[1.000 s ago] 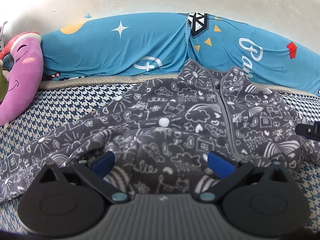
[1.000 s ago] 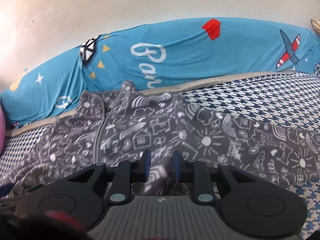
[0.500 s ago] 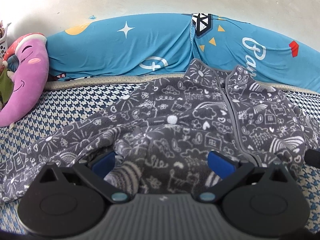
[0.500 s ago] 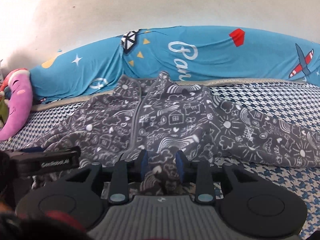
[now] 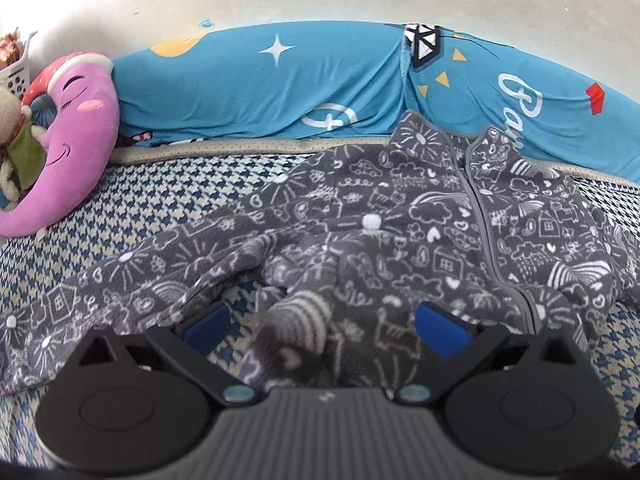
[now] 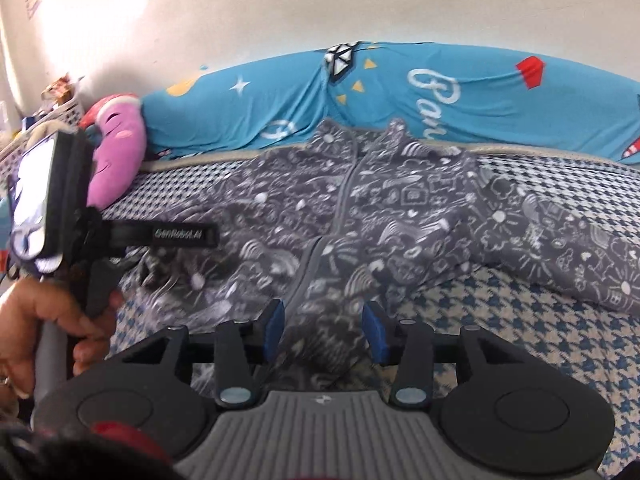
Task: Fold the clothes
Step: 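Grasp the fleece collar with the right gripper and lift it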
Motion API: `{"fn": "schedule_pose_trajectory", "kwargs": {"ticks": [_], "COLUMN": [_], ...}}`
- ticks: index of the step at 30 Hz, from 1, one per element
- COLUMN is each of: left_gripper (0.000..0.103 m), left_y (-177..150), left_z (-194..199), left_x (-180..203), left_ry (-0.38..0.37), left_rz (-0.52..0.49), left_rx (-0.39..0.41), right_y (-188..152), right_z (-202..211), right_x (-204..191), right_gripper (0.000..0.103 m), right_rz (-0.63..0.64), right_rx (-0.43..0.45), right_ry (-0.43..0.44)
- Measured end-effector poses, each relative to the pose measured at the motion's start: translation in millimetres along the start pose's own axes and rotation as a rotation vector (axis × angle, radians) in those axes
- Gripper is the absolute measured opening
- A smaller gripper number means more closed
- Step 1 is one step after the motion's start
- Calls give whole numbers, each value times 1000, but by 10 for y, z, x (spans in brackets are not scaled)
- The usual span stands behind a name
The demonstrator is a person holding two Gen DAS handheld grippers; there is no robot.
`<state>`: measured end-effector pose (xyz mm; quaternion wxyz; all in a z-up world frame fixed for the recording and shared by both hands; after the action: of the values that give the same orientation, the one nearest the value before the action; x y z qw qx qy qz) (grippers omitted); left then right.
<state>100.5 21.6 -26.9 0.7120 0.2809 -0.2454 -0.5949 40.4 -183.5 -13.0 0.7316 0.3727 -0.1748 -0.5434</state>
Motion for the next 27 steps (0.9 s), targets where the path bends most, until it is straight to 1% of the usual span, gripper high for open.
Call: {"fn": "schedule_pose_trajectory", "kwargs": {"ticks": [3,7,9,10,14,16,20,21,22,23,24,26,27], "left_gripper": [103,103,103,103,103,103,103,103,103,103,103,103,103], "left_y": [-60,-114,-124,-129,-166,-195,-261,-284,-305,-319,-336,-361,-374], "left_z": [69,206,245,265,291,303,331,335,341,357,374,398,410], "left_x": [-75,-185,-220,-237,-278,-296,-314,-326,-338,-345,-346,-356,-360], "left_ry": [-7,-14,-1,5,2,-11,-47,-45,-43,-46,-60,-81,-92], "left_rz": [8,8,-11,-21,-44,-49,-62,-59,-56,-55,-61,-82,-92], "left_rx": [0,28,40,46,38,30,26,21,17,17,17,20,21], "right_y": [-89,-204,-289,-337,-552,-635,-698,-712,-721,-725,-712,-620,-562], "right_z": [59,184,208,207,128,84,-37,-78,-123,-164,-190,-181,-166], "right_x": [-111,-221,-264,-284,-401,-471,-511,-500,-481,-464,-455,-419,-394], "right_gripper": [47,58,62,66,67,70,70,70,67,62,51,42,34], "right_rz": [20,62,88,98,157,212,277,289,290,284,261,217,197], "right_rx": [-15,-20,-26,-33,-101,-114,-102,-107,-114,-121,-125,-99,-79], "right_ry": [68,133,142,142,137,125,56,30,4,-12,1,14,14]}}
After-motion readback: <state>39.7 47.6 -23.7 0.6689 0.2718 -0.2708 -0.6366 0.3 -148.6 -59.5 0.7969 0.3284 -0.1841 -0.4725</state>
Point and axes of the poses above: each gripper's, at about its wrist camera, not at the fingertips, and z roughly against the way its jaws point, x to its right, y to its top, the point moved 8 cm from there along -z, roughly the way its jaws point, and after that the axes turned 2 degrees about -y, right-handed, at the moved point
